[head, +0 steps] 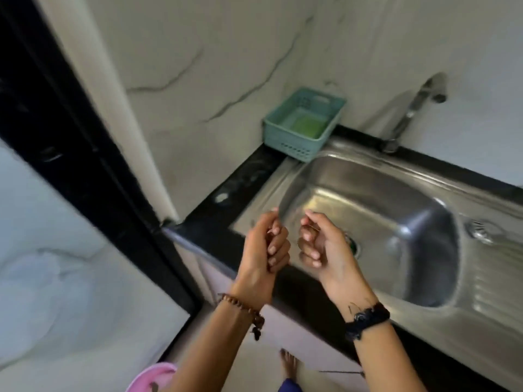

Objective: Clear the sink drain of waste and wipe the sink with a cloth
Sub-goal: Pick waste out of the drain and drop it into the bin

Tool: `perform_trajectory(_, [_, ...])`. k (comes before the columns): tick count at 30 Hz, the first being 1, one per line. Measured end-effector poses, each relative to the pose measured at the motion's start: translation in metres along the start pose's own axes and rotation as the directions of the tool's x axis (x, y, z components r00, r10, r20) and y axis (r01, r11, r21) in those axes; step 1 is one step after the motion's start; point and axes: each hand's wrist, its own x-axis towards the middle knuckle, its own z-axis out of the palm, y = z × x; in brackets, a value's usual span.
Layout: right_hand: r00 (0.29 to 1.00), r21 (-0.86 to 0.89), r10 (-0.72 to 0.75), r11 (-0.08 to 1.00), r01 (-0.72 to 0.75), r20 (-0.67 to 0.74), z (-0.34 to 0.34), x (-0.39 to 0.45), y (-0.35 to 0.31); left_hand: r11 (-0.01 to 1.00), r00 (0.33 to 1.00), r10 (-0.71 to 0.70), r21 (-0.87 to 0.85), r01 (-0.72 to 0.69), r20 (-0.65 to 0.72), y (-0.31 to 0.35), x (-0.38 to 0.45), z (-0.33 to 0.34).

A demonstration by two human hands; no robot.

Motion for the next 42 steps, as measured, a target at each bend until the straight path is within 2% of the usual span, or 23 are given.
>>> perform_trajectory(2, [0.980,-0.292,-0.107,0.955,0.054,-0.168,-0.046,0.026,-0.016,0.943,0.999,-0.015,0.331,0.025,-0.033,-0.016,0.040,0.024])
perform_trajectory(3, [0.964,-0.445,-0.157,0.894,0.046,-0.215,-0.063,0.037,-0.017,0.866,0.999,0.004,0.500,0.022,-0.051,-0.021,0.057,0.025])
perform_trajectory(5, [0.934,-0.614,-0.214,0.789,-0.008,-0.287,-0.114,0.069,-0.025,0.651,0.999,-0.020,0.758,0.032,-0.025,-0.041,0.108,0.038])
perform_trajectory(8, [0.925,-0.737,-0.137,0.650,-0.186,-0.354,-0.180,0.120,-0.024,0.288,0.990,-0.137,0.955,0.067,-0.028,-0.076,0.185,0.040])
perform_trajectory(11, [0.907,-0.784,-0.032,0.517,-0.345,-0.420,-0.230,0.165,-0.008,-0.105,0.991,-0.118,0.993,0.055,-0.067,-0.118,0.252,0.038])
perform_trajectory(13, [0.906,-0.834,-0.012,0.397,-0.383,-0.422,-0.246,0.184,0.007,-0.267,0.993,-0.112,0.964,0.006,-0.038,-0.142,0.279,0.034])
perform_trajectory(17, [0.936,-0.925,-0.059,0.187,-0.331,-0.347,-0.264,0.218,0.034,-0.370,0.954,-0.283,0.907,-0.202,0.096,-0.193,0.314,0.018])
perform_trajectory(20, [0.958,-0.963,-0.116,-0.039,-0.266,-0.261,-0.268,0.232,0.049,-0.448,0.935,-0.309,0.840,-0.306,0.176,-0.210,0.326,0.015])
perform_trajectory(22, [0.965,-0.962,-0.109,-0.111,-0.249,-0.238,-0.272,0.235,0.055,-0.512,0.919,-0.328,0.777,-0.368,0.219,-0.214,0.329,0.014])
perform_trajectory(24, [0.969,-0.961,-0.095,-0.140,-0.238,-0.226,-0.275,0.236,0.057,-0.535,0.913,-0.342,0.753,-0.383,0.222,-0.212,0.330,0.011])
perform_trajectory(26, [0.970,-0.966,-0.113,-0.120,-0.228,-0.215,-0.278,0.235,0.054,-0.521,0.921,-0.342,0.778,-0.352,0.188,-0.206,0.332,0.010])
perform_trajectory(28, [0.960,-0.970,-0.156,-0.038,-0.239,-0.231,-0.279,0.234,0.047,-0.497,0.939,-0.312,0.817,-0.294,0.148,-0.197,0.335,0.013])
perform_trajectory(31, [0.939,-0.957,-0.191,0.110,-0.269,-0.286,-0.278,0.228,0.030,-0.414,0.979,-0.184,0.895,-0.164,0.094,-0.181,0.334,0.022])
perform_trajectory(35, [0.904,-0.843,-0.121,0.429,-0.324,-0.409,-0.273,0.213,0.002,-0.255,0.997,-0.068,0.967,0.029,-0.048,-0.157,0.317,0.032])
perform_trajectory(38, [0.869,-0.661,-0.096,0.690,-0.293,-0.485,-0.264,0.199,-0.015,-0.075,0.995,-0.041,0.993,0.091,-0.095,-0.137,0.294,0.036])
perform_trajectory(40, [0.854,-0.543,-0.081,0.802,-0.251,-0.514,-0.249,0.188,-0.024,0.083,0.995,-0.021,0.992,0.095,-0.093,-0.124,0.273,0.037])
perform_trajectory(42, [0.862,-0.449,-0.055,0.869,-0.207,-0.505,-0.227,0.174,-0.030,0.223,0.994,0.008,0.969,0.106,-0.111,-0.111,0.247,0.038])
